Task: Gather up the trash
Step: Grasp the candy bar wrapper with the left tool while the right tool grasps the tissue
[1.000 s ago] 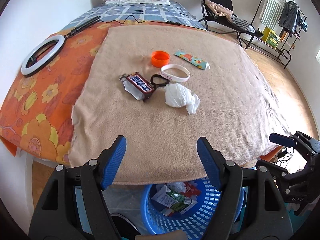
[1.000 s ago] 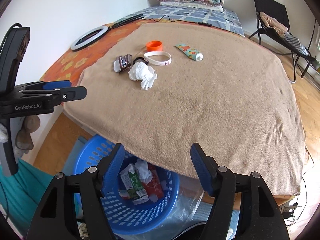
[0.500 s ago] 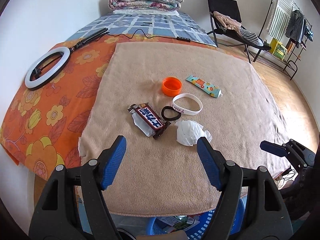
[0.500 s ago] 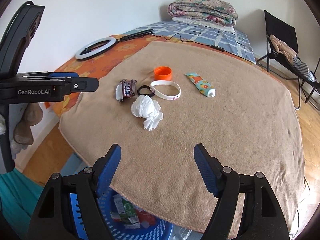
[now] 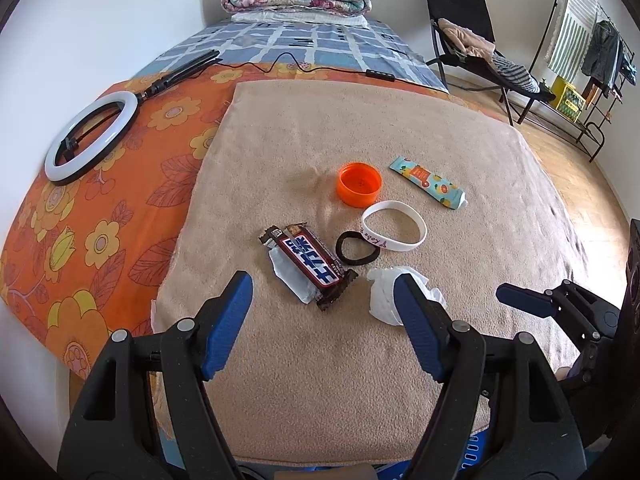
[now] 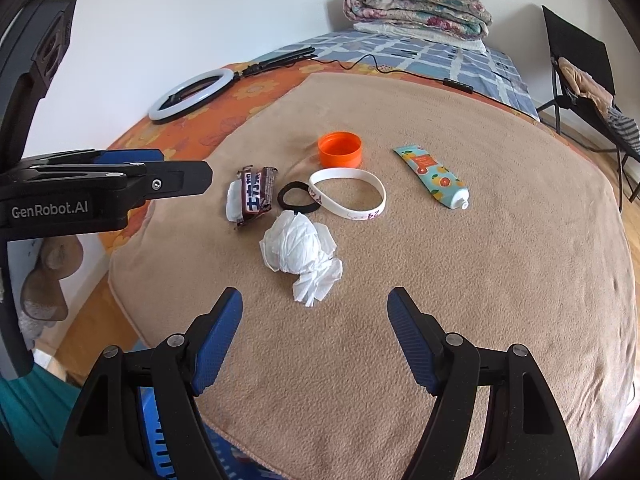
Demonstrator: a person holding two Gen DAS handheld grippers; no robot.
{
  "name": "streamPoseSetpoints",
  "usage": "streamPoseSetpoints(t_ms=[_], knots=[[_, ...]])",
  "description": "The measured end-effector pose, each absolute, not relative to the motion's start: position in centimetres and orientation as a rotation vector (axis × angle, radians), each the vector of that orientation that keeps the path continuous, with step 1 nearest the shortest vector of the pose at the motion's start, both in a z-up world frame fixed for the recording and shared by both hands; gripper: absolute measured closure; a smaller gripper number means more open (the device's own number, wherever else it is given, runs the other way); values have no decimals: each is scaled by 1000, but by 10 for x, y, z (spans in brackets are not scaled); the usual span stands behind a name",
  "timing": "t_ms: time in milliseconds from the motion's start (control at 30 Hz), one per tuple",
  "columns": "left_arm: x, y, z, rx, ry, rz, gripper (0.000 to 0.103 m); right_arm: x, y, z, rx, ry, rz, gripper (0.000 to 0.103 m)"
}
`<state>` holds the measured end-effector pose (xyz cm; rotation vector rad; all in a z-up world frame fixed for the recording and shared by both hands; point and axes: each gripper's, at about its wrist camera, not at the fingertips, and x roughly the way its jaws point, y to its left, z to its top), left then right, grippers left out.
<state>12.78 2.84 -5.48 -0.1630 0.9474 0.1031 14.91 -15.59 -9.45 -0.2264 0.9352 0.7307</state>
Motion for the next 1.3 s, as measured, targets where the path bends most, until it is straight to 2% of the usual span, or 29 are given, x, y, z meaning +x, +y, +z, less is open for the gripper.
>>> streamPoseSetpoints(t_ms=[233,333,500,567,767,833,933,1000,1033,1067,1133,1167,1300], knots=[[151,66,-65,-337,987,112,28,164,-144,-101,-201,971,739,28],[161,80,-76,-417,1018,120,34,171,-139,-102,-187,985,737,28],[176,82,-99,-473,1075,107,35,179,-130,-105,-168,1003,742,28],[181,82,-109,-501,1102,105,40,181,-127,-107,-168,1011,740,28],[194,84,-125,-530,1129,120,40,183,-118,-114,-180,1033,735,28],[198,82,-128,-517,1136,119,47,184,-117,-117,-183,1039,731,28],[202,81,-133,-518,1137,115,52,188,-117,-120,-175,1054,722,28],[202,83,-133,-509,1135,119,61,190,-118,-122,-166,1060,715,28],[203,84,-133,-509,1135,121,72,192,-119,-122,-160,1062,713,28],[203,85,-134,-514,1135,125,78,193,-120,-123,-155,1066,712,29],[203,87,-135,-519,1129,126,82,195,-122,-124,-145,1075,710,29],[202,88,-135,-514,1127,127,89,196,-123,-125,-141,1079,707,29],[200,88,-131,-500,1117,124,96,199,-127,-127,-106,1103,716,41]])
